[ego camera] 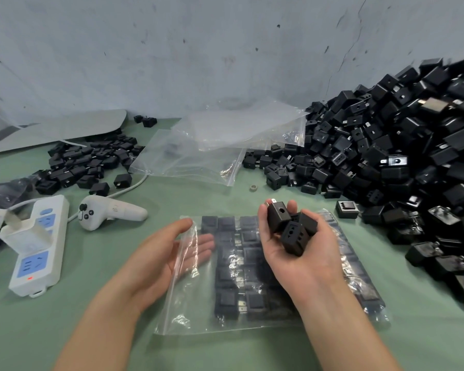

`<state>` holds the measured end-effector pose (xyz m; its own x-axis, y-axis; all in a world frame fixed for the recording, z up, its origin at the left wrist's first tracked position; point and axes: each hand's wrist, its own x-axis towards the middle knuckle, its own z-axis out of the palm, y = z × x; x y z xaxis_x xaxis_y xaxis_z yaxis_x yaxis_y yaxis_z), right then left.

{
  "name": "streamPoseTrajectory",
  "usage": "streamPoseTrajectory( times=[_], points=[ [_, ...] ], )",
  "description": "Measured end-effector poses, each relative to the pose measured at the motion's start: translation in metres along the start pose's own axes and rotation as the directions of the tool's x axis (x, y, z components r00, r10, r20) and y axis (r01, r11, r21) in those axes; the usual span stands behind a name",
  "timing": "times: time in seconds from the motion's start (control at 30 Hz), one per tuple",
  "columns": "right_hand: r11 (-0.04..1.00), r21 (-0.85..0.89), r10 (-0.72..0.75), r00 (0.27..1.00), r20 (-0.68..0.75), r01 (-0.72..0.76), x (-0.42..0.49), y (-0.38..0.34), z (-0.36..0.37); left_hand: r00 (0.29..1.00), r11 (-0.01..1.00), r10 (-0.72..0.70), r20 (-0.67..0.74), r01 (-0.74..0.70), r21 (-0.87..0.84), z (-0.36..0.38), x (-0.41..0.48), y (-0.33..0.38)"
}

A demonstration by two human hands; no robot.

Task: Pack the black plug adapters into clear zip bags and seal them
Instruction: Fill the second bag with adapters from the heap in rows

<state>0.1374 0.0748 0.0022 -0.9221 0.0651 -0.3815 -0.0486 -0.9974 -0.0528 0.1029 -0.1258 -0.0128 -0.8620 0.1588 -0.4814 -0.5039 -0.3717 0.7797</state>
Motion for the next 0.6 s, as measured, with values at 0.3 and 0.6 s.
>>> streamPoseTrajectory(
  times=[0.3,0.6],
  points=[
    [1.0,-0.017,0.026,0.998,0.049,-0.025,0.002,0.005,-0.003,0.632,0.235,0.775,-0.002,-0.286,0.929,0.006,-0.03,0.017],
    [0.982,-0.135,0.146,0.981,0.125,-0.129,0.005,0.023,-0.003,0.808,0.416,0.533,0.253,-0.51,0.753,0.066,-0.036,-0.025]
  ],
)
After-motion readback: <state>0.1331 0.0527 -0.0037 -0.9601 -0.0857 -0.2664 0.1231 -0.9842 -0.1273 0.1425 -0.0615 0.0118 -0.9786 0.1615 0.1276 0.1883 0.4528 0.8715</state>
